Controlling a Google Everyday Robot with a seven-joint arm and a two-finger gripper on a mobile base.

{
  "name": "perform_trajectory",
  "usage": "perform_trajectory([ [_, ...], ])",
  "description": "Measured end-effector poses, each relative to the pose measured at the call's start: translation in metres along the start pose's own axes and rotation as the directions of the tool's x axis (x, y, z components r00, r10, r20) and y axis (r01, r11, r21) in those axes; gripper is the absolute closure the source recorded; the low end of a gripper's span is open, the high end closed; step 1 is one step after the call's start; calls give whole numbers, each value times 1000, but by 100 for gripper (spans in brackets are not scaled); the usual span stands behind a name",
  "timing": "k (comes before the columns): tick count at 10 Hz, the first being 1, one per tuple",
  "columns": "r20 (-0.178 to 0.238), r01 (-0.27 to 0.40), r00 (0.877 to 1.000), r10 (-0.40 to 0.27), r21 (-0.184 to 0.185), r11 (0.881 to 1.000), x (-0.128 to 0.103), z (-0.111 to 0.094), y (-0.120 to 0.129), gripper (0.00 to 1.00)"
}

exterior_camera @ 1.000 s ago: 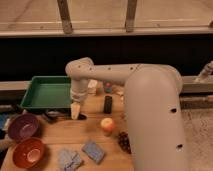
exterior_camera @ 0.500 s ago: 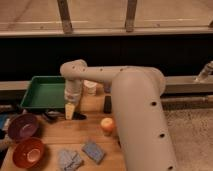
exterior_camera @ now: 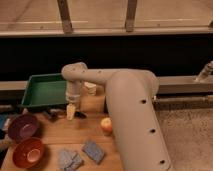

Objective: Wipe purple bowl with brush

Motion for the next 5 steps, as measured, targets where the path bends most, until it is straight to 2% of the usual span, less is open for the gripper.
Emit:
perform_trajectory([
  [5, -5, -48, 999, 48, -24, 999, 12, 8, -6, 34],
])
